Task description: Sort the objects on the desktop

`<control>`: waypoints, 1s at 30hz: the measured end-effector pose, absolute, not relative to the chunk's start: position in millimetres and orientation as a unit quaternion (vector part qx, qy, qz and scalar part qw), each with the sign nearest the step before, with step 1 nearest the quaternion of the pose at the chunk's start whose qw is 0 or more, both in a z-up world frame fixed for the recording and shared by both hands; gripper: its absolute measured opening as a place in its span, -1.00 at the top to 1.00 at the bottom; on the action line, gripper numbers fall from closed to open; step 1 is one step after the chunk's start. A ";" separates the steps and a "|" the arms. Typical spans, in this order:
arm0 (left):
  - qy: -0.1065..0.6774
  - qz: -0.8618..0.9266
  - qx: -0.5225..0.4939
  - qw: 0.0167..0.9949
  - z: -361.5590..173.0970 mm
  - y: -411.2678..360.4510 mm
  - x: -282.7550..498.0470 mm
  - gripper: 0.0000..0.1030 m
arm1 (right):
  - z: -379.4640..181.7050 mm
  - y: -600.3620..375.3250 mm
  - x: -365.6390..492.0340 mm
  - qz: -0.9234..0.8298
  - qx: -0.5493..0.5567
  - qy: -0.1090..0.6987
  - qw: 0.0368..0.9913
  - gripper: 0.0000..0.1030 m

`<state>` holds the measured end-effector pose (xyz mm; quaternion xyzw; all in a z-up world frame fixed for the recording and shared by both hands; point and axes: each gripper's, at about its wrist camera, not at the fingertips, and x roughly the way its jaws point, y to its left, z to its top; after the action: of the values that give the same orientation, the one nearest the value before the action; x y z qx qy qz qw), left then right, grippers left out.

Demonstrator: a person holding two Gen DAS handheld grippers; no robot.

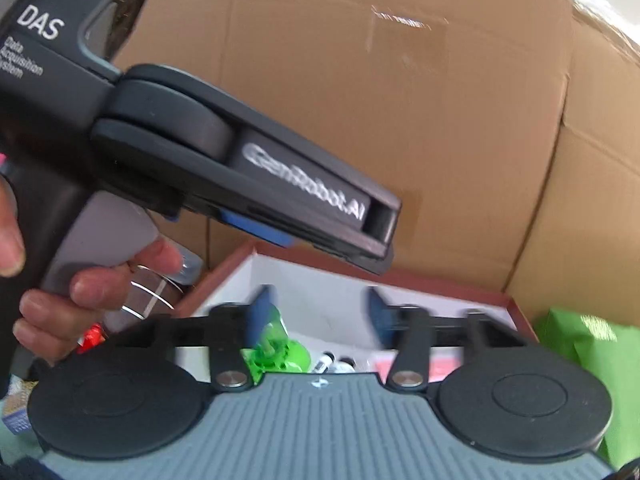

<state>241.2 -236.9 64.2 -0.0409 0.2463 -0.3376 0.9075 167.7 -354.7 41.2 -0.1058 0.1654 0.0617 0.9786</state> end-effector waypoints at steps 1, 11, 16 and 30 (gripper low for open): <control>0.247 -0.331 -0.040 0.910 62.5 -235.8 241.5 -0.71 | 38.6 -356.2 168.3 0.052 -0.103 0.167 0.979 -0.53; 0.255 -0.298 -0.022 0.920 55.1 -228.7 237.9 -0.97 | 16.7 -351.4 158.2 -0.002 -0.078 0.197 0.977 -0.97; 0.253 -0.300 -0.020 0.920 58.3 -225.2 224.6 -1.00 | 17.9 -349.1 146.7 -0.024 -0.060 0.204 0.977 -0.97; 0.239 -0.307 0.008 0.921 64.4 -205.7 157.2 -1.00 | 34.2 -327.4 87.9 -0.045 -0.035 0.202 0.978 -0.97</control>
<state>157.2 -205.7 64.4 0.0081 0.2394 -0.3066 0.9212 87.9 -327.4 34.2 -0.0353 0.2022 -0.0453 0.9776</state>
